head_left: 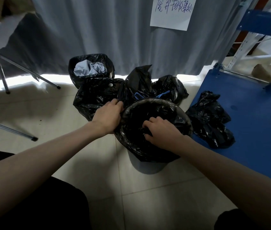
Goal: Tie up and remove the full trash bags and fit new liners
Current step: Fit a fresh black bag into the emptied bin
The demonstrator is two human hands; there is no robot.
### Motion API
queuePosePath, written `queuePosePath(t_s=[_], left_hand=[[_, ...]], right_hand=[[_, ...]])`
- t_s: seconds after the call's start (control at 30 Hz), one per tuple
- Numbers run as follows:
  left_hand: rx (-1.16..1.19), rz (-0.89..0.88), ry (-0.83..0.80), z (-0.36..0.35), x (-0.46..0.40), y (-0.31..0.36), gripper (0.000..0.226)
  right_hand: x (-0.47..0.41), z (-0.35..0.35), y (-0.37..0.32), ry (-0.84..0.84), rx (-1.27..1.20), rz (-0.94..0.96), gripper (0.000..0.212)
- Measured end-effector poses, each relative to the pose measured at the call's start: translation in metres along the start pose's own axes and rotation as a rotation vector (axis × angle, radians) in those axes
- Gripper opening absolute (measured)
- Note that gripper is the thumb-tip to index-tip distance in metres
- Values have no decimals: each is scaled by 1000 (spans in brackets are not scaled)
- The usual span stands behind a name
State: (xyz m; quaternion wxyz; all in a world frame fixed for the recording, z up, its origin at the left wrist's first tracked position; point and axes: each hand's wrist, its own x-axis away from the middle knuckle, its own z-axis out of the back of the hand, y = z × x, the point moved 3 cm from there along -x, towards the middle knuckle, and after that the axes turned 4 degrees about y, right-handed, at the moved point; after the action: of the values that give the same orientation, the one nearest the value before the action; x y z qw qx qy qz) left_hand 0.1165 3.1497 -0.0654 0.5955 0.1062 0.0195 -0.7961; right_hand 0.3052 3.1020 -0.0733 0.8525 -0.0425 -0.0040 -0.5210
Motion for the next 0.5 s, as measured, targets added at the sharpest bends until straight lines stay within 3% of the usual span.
queuePosePath(t_s=[0.1, 0.2, 0.3, 0.4, 0.5], left_hand=[[78, -137, 10, 0, -10, 17, 23], [33, -306, -173, -9, -11, 42, 45], [-188, -400, -339, -21, -9, 55, 56], [-555, -385, -549, -29, -6, 52, 65], [-702, -380, -635, -29, -5, 60, 65]], right_hand=[[2, 2, 15, -7, 59, -80, 48], [5, 4, 33, -28, 81, -130, 56], [13, -4, 54, -140, 134, -180, 59], [24, -9, 65, -283, 216, -218, 41], [23, -8, 62, -326, 278, -199, 34]])
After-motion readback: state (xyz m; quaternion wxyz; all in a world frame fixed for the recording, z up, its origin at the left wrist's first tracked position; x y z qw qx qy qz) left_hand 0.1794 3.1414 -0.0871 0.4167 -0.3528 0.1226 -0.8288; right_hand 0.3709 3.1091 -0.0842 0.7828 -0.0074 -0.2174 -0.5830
